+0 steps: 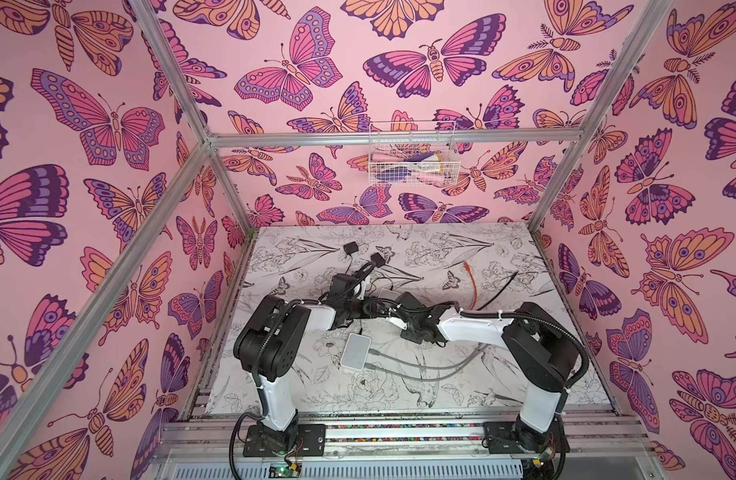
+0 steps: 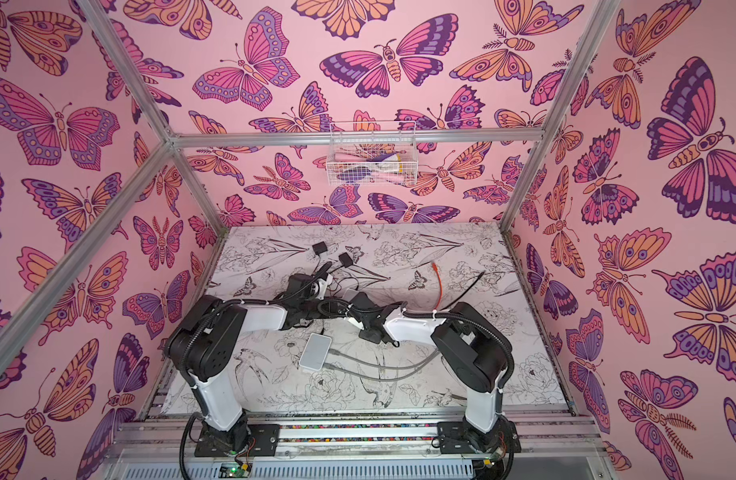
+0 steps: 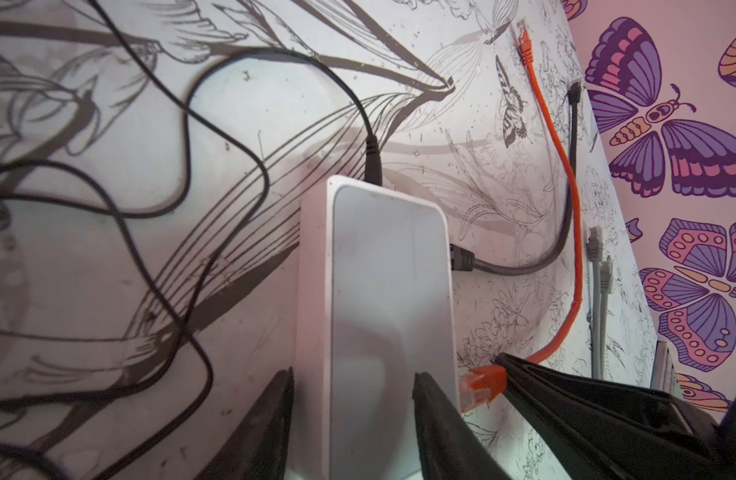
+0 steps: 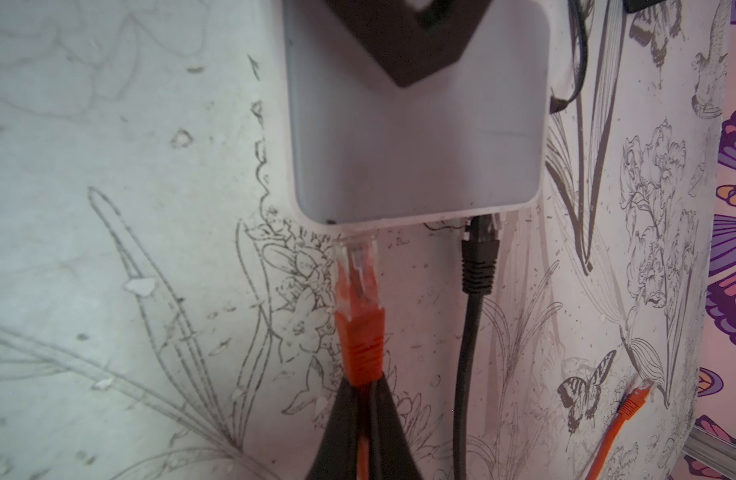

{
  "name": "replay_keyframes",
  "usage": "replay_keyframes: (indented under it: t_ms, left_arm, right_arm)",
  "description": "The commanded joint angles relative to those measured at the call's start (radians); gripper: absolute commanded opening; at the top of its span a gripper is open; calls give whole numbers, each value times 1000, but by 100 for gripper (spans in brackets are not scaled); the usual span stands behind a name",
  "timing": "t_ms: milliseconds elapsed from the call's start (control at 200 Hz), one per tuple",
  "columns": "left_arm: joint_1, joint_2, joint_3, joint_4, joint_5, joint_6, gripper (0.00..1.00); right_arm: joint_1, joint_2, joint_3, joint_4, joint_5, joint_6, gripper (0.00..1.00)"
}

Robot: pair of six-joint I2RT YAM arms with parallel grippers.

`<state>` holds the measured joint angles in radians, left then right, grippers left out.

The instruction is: Insert the plug into the switch port

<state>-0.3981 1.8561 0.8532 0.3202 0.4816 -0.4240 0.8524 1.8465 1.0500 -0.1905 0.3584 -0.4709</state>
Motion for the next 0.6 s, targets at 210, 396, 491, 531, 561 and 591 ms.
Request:
replay_keyframes:
  t_ms: [210,396,491,531,561,591]
  left_arm:
    - [8,20,-14,17,36,-9,49]
    - [8,34,-9,23,55,-13,48]
    - [8,43,-9,25,66,-13,48]
    - [8,43,-11,26,67,-15,47]
    - [8,44,-13,28,67,-15,47]
    - [8,43,-16,29,69,-17,47]
  right_arm:
    - [7,39,36,-15,-3,11,0]
    - [7,42,41,-8,2,15,0]
    - [7,36,41,5,8,22,0]
    - [7,36,45,5,8,29,0]
    - [7,38,52,1,7,34,0]
    - [7,41,62,-6,9,42,0]
